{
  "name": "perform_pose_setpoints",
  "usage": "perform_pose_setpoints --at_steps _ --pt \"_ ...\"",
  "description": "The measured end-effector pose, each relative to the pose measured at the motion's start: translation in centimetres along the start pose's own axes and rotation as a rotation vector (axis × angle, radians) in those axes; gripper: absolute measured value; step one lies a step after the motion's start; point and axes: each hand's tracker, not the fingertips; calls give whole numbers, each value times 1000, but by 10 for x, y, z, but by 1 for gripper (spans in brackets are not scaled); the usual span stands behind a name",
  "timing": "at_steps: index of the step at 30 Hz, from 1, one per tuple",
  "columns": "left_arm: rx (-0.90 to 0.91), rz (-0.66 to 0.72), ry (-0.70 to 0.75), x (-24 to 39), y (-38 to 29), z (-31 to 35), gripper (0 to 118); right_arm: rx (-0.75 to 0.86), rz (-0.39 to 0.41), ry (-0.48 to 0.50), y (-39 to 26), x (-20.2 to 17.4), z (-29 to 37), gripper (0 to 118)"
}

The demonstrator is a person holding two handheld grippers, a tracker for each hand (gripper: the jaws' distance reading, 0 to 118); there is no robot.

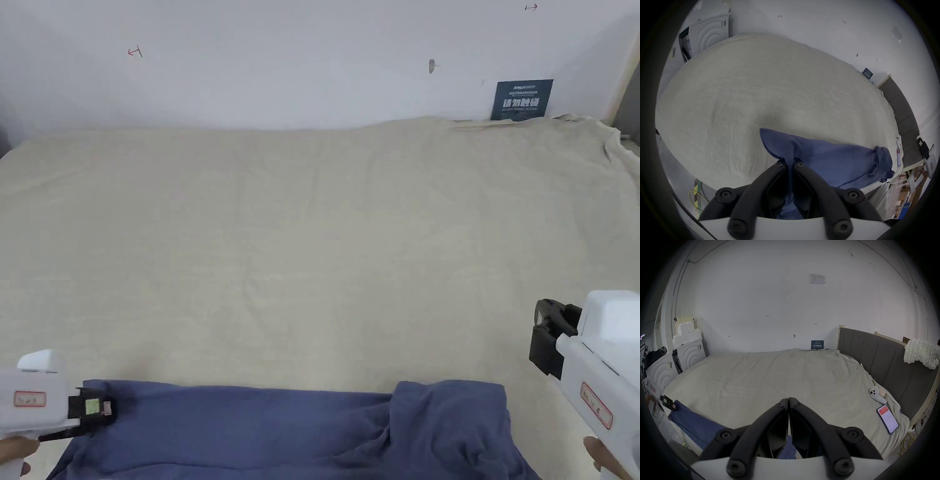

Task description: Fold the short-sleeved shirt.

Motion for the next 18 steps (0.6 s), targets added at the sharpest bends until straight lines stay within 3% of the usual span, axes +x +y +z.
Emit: perform_pose_setpoints --at_steps 10,18 --pt "-70 -90 -313 118 7 -5 4 19 -23 0 -1 12 8 1" --pt "-172 -188 -350 197 -11 -63 4 16 -38 -11 -6 23 14 1"
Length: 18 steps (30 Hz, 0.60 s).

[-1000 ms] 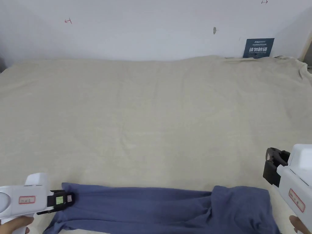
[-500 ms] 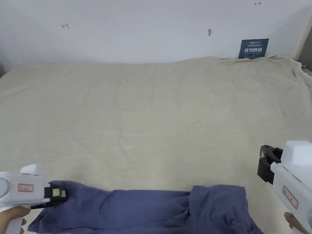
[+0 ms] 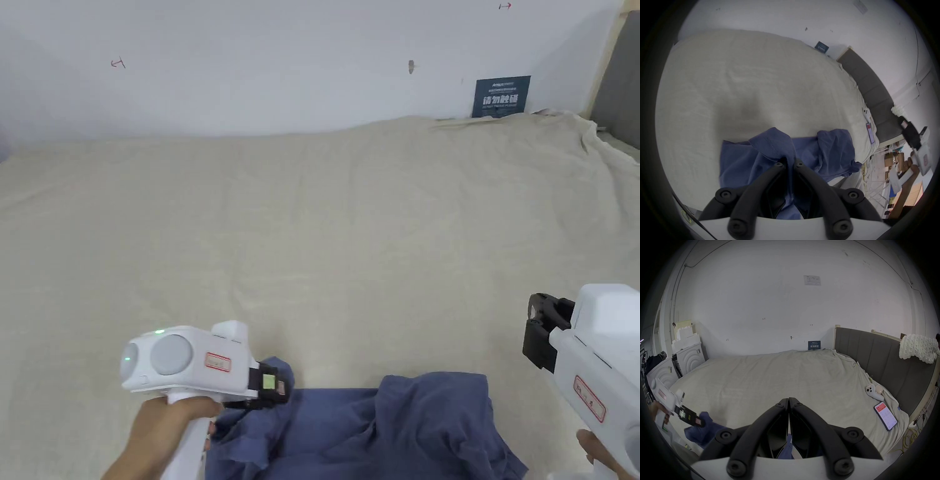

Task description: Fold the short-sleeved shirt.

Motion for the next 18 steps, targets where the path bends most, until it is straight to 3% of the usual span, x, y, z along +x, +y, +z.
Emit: perform_pose_setpoints --at_steps 12,15,18 --pt "-57 5 107 20 -15 -67 9 -11 -7 -27 -5 12 3 1" --pt "-40 -8 114 26 -15 -64 22 -11 -14 -27 -6 12 3 1" --pt "-45 -7 87 32 -14 -63 58 -9 -19 -26 -6 12 4 1"
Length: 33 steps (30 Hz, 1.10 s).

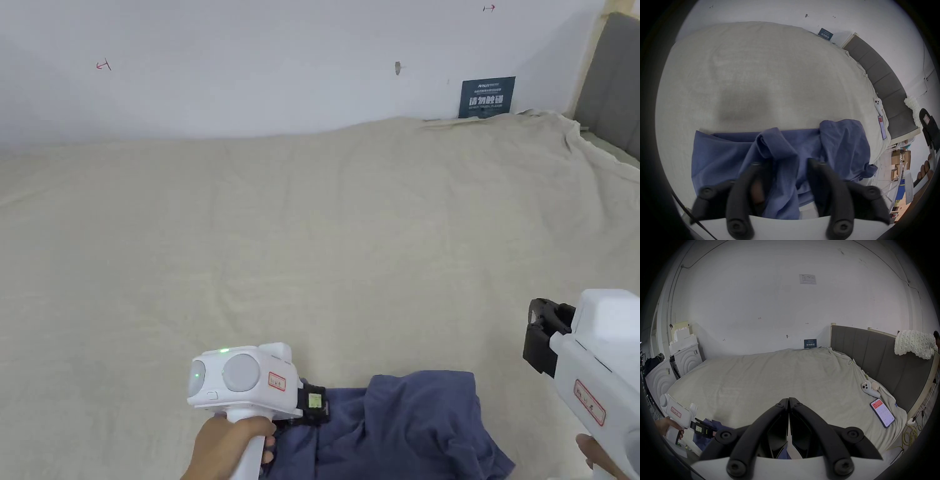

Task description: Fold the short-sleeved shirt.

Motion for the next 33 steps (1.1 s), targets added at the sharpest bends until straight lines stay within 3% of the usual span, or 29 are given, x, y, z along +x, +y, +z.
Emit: perform_pose_setpoints --at_steps 1,4,10,16,18,21,22,25,33 --pt "2 2 -11 3 -1 2 74 1 0 0 0 0 0 1" --pt "31 -11 -39 10 -3 12 100 3 3 0 1 -1 2 1" --pt "202 -30 -54 6 -10 58 104 9 6 1 4 -1 4 1" --pt "314 4 23 -27 -13 100 106 16 9 5 7 -4 6 1" --pt "391 8 76 -39 -17 109 100 18 12 7 9 -5 7 1" --pt "485 -26 135 -50 -28 116 61 24 11 9 10 -7 8 1" --pt "506 -41 156 -54 -31 116 39 26 12 9 11 -8 8 1" --pt "535 -69 173 -62 -41 112 2 30 12 11 12 -10 10 1" --pt "462 -79 215 -74 -66 69 0 24 7 9 10 -8 8 1"
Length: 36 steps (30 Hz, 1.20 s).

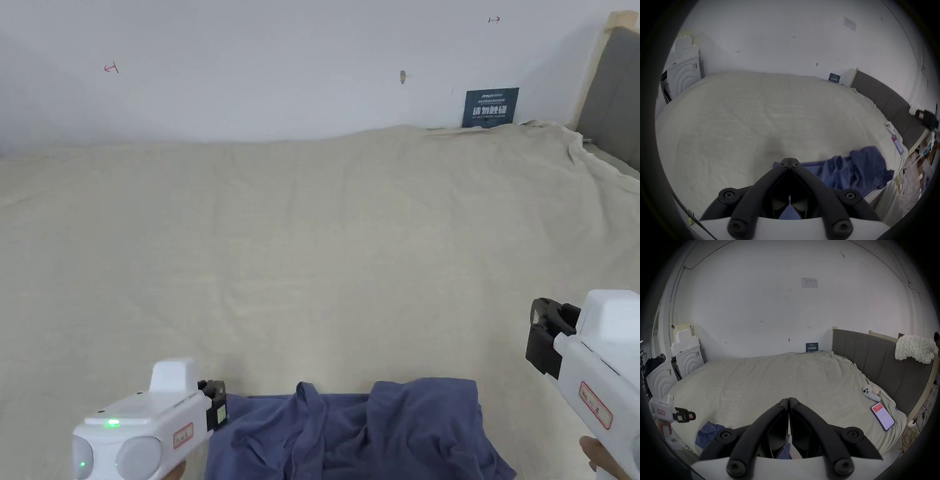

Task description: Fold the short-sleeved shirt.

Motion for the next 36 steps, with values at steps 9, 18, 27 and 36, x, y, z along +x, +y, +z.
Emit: perform_pose_setpoints --at_steps 9,18,27,36 --pt "-66 -91 -10 38 -48 -34 0 -21 -3 -12 -6 10 -1 1" --pt "-96 -114 -102 82 -56 -55 0 -28 -14 -39 -9 24 2 1" --pt "-111 -124 -192 135 -56 -67 0 -26 -22 -55 -8 32 3 1" --pt "-123 -92 -212 139 -51 -64 0 -29 -24 -59 -9 32 4 1"
